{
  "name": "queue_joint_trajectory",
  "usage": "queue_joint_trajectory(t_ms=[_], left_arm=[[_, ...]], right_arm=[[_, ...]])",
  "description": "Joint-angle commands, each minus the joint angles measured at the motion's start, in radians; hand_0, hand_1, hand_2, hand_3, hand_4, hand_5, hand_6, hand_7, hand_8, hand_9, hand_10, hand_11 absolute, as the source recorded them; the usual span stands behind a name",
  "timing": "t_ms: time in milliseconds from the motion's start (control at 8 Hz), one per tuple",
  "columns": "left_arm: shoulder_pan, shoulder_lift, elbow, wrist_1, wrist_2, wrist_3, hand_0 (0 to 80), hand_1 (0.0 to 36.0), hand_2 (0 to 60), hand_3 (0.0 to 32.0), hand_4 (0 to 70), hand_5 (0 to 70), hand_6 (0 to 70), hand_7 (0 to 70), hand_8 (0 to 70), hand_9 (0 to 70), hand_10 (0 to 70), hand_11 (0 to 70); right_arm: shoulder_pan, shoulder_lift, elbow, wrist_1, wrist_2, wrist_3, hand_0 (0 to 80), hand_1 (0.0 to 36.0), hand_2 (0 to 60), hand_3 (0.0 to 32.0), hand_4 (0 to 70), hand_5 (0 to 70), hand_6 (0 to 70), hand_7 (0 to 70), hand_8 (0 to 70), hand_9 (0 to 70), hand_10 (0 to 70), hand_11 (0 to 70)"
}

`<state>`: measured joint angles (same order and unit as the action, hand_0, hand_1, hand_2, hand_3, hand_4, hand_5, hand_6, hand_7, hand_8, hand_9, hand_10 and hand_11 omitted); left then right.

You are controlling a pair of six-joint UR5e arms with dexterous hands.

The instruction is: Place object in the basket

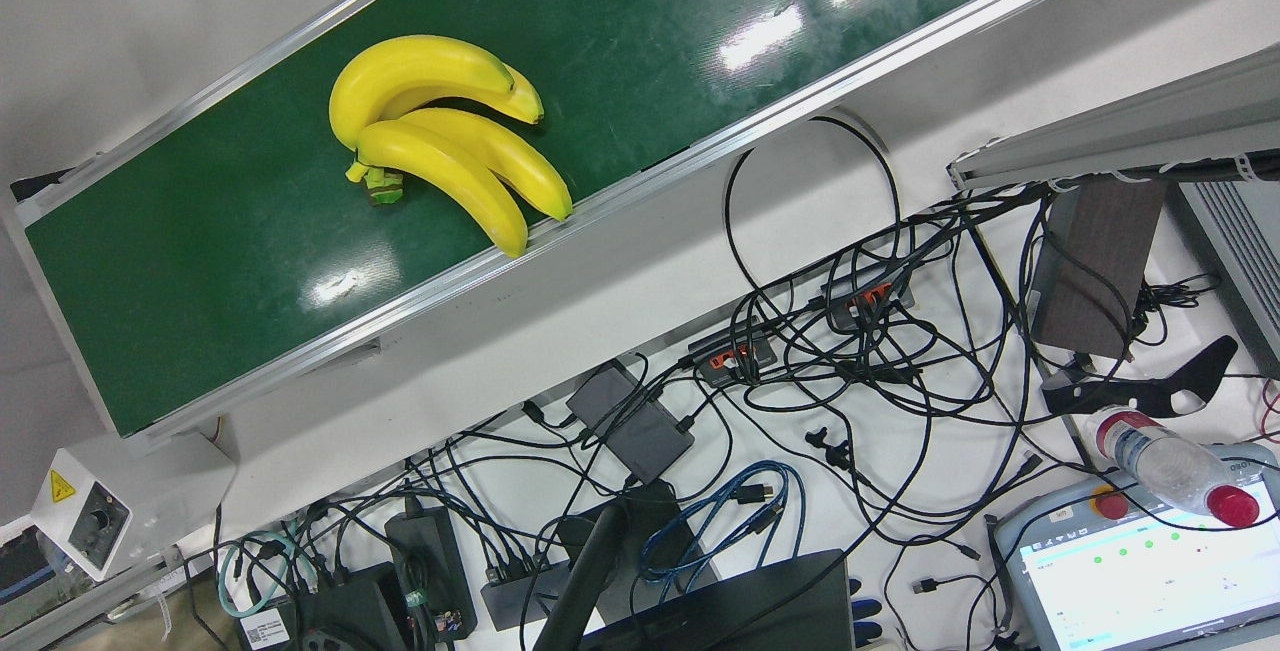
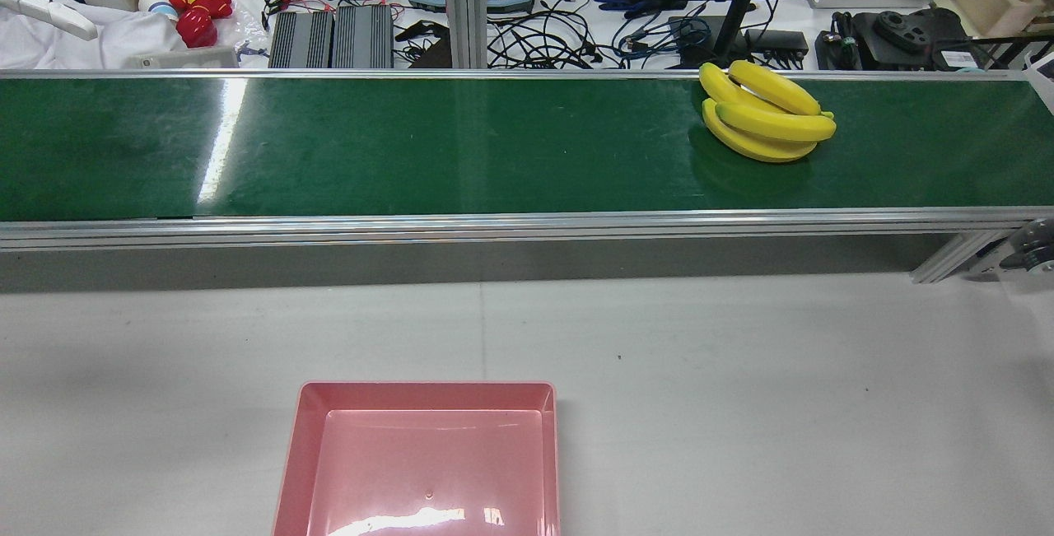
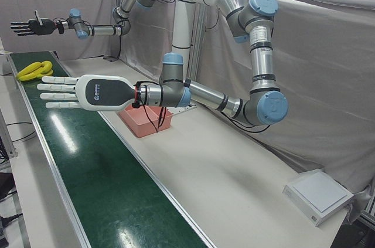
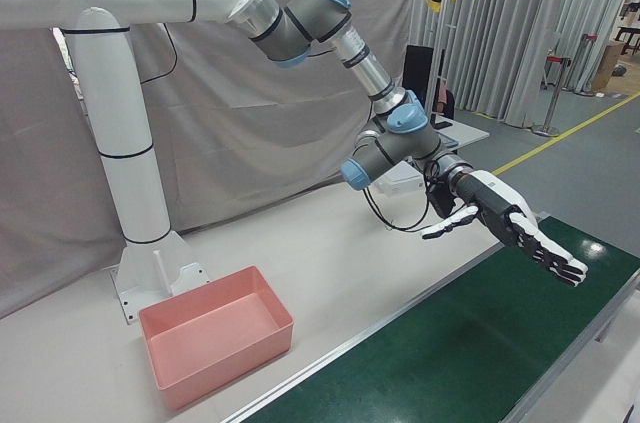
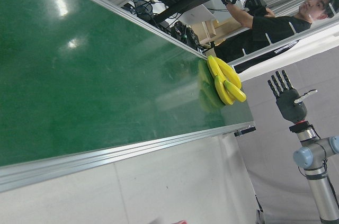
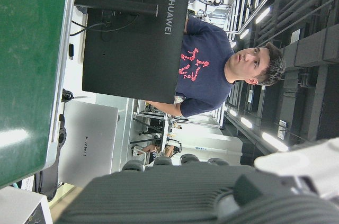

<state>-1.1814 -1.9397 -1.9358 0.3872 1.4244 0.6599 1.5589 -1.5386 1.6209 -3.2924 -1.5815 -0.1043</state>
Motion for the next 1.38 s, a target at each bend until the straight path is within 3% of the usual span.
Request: queue_joint_trajectory(t_ms=[0,125,750,1000,1250], left_arm=[[0.006,0.002,-0.002,0.016,0.001,0.003,58.1,16.0,0.0,0.4,6.6,0.0,0.0,0.0,0.7,3.0,0.3,2.8],[0.006,0.002,-0.002,0.031,0.001,0.003,58.8,17.7,0.0,0.0,6.8,0.0,0.0,0.0,1.1,3.4,0.3,3.0],[0.019,0.002,0.001,0.076,-0.001,0.003,59.0,18.2,0.0,0.0,6.7,0.0,0.0,0.0,1.3,3.7,0.5,3.3],[0.014,-0.004,-0.002,0.097,-0.001,0.001,59.2,18.3,0.0,3.6,2.1,0.0,0.0,0.0,1.1,3.5,0.2,2.9],[0.023,0.002,0.0,0.09,-0.005,0.0,58.6,17.6,0.0,1.6,4.5,0.0,0.0,0.0,1.1,3.6,1.1,4.1]], right_arm=[[0.001,0.0,0.0,-0.001,0.0,0.0,0.0,0.0,0.0,0.0,0.0,0.0,0.0,0.0,0.0,0.0,0.0,0.0],[0.001,0.0,0.002,-0.001,0.0,0.0,0.0,0.0,0.0,0.0,0.0,0.0,0.0,0.0,0.0,0.0,0.0,0.0],[0.003,0.0,0.008,-0.001,0.0,0.002,0.0,0.0,0.0,0.0,0.0,0.0,0.0,0.0,0.0,0.0,0.0,0.0],[0.004,0.0,0.008,-0.001,0.0,0.002,0.0,0.0,0.0,0.0,0.0,0.0,0.0,0.0,0.0,0.0,0.0,0.0],[0.004,0.0,0.008,-0.001,0.0,0.002,0.0,0.0,0.0,0.0,0.0,0.0,0.0,0.0,0.0,0.0,0.0,0.0]])
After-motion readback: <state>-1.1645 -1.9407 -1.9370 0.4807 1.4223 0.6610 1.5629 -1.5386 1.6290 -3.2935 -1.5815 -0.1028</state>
